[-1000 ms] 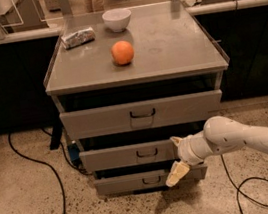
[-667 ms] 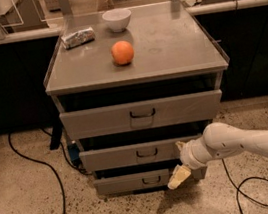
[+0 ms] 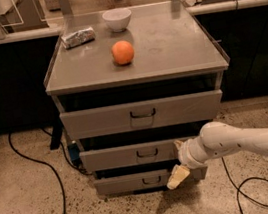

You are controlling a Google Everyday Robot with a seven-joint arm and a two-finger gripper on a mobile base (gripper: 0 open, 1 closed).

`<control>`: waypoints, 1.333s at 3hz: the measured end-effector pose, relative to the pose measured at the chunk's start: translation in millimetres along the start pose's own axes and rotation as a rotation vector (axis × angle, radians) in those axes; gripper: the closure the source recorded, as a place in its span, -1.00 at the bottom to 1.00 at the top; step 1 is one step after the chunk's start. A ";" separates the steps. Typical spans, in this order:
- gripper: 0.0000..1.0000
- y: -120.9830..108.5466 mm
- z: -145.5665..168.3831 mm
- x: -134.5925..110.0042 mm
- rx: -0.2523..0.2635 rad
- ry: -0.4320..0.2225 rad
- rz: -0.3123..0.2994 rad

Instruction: Open middle drawer

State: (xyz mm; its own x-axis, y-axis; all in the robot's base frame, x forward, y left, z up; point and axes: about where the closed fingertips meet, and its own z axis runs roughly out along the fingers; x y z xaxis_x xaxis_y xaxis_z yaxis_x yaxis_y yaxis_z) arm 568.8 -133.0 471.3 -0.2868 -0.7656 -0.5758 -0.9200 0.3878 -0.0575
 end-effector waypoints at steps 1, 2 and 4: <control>-1.00 -11.5 -2.6 -11.7 0.056 0.048 -0.047; -1.00 -13.9 3.0 -10.3 0.051 0.045 -0.041; -1.00 -46.3 37.1 -3.5 0.044 0.036 -0.007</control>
Offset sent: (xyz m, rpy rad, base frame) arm 0.0090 0.0004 0.0079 -0.0579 -0.0365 0.0023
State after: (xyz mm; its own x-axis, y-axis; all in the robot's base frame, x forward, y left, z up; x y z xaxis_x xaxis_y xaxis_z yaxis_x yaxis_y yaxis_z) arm 622.3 -129.2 445.7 -0.2902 -0.7860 -0.5459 -0.9096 0.4037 -0.0978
